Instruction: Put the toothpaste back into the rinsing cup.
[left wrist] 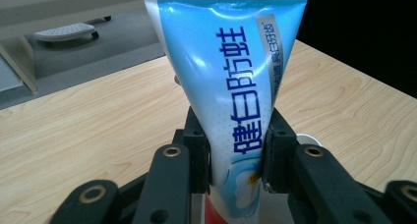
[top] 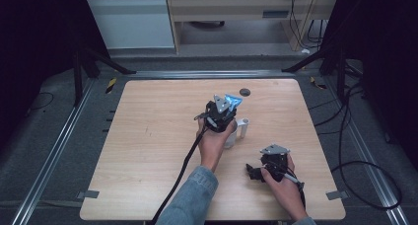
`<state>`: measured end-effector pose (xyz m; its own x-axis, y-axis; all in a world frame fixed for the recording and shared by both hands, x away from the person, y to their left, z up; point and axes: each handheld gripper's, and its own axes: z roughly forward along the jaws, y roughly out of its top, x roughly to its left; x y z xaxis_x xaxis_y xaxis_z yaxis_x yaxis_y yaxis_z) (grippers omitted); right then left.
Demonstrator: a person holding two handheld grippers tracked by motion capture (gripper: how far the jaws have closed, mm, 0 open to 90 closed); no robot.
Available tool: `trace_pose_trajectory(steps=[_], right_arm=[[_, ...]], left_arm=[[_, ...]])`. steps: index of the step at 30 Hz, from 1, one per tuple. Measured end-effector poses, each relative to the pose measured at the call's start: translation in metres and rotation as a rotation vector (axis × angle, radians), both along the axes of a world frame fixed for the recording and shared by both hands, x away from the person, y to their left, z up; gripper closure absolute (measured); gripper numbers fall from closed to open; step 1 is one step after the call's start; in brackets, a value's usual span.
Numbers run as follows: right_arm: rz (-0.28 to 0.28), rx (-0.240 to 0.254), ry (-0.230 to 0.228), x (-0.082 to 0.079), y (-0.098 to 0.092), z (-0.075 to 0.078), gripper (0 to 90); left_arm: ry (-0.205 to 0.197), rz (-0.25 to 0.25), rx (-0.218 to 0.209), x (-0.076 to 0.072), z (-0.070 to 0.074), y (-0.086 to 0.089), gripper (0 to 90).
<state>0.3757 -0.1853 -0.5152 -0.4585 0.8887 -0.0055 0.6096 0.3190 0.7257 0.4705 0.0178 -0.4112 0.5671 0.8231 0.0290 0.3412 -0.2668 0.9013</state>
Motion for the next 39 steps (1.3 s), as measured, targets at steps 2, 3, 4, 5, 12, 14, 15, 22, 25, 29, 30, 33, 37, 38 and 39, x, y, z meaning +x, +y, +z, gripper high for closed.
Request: trace_pose_trajectory(steps=[2, 3, 4, 5, 12, 14, 15, 22, 25, 29, 30, 33, 37, 38, 39], right_arm=[[0.001, 0.001, 0.000, 0.0000, -0.0001, 0.0000, 0.5], [0.000, 0.000, 0.000, 0.0000, 0.0000, 0.0000, 0.5], [0.001, 0.000, 0.000, 0.0000, -0.0001, 0.0000, 0.5], [0.000, 0.000, 0.000, 0.0000, 0.0000, 0.0000, 0.5], [0.001, 0.000, -0.001, 0.0000, 0.0000, 0.0000, 0.5], [0.000, 0.000, 0.000, 0.0000, 0.0000, 0.0000, 0.5], [0.002, 0.000, -0.001, 0.0000, -0.0001, 0.0000, 0.5], [0.000, -0.001, -0.001, 0.0000, -0.0001, 0.0000, 0.5], [0.000, -0.001, 0.000, 0.0000, -0.0001, 0.0001, 0.5], [0.000, -0.002, -0.001, 0.0000, -0.0001, 0.0000, 0.5], [0.000, -0.001, -0.001, 0.0000, -0.0001, 0.0000, 0.5], [0.000, -0.001, -0.001, 0.0000, -0.0001, 0.0000, 0.5], [0.000, -0.001, 0.000, 0.0000, -0.0001, 0.0000, 0.5], [0.000, -0.001, 0.000, 0.0000, -0.0001, 0.0000, 0.5], [0.002, -0.001, -0.001, 0.0000, -0.0002, 0.0000, 0.5]], left_arm=[[-0.002, -0.003, 0.005, 0.0000, 0.0001, 0.0002, 69.3], [0.000, -0.002, 0.002, 0.0001, 0.0001, 0.0002, 69.2], [0.001, -0.002, -0.001, 0.0004, 0.0001, 0.0004, 69.2], [0.001, -0.003, 0.000, 0.0007, 0.0001, 0.0004, 69.1], [0.011, -0.010, 0.009, 0.0035, 0.0018, 0.0001, 68.2], [0.015, -0.011, 0.013, 0.0049, 0.0026, 0.0001, 67.6], [0.018, -0.011, 0.014, 0.0055, 0.0033, 0.0004, 66.9], [0.027, -0.011, 0.016, 0.0078, 0.0047, 0.0027, 63.8], [0.026, -0.008, 0.014, 0.0081, 0.0042, 0.0045, 61.3], [0.022, 0.000, 0.010, 0.0076, 0.0033, 0.0065, 57.2], [0.022, 0.001, 0.012, 0.0076, 0.0030, 0.0071, 56.2], [0.018, 0.004, 0.008, 0.0067, 0.0023, 0.0076, 52.0], [0.022, 0.002, 0.014, 0.0048, 0.0022, 0.0075, 46.0], [0.020, -0.001, 0.023, 0.0045, 0.0025, 0.0075, 43.5], [0.019, 0.000, 0.026, 0.0040, 0.0026, 0.0071, 41.5]])
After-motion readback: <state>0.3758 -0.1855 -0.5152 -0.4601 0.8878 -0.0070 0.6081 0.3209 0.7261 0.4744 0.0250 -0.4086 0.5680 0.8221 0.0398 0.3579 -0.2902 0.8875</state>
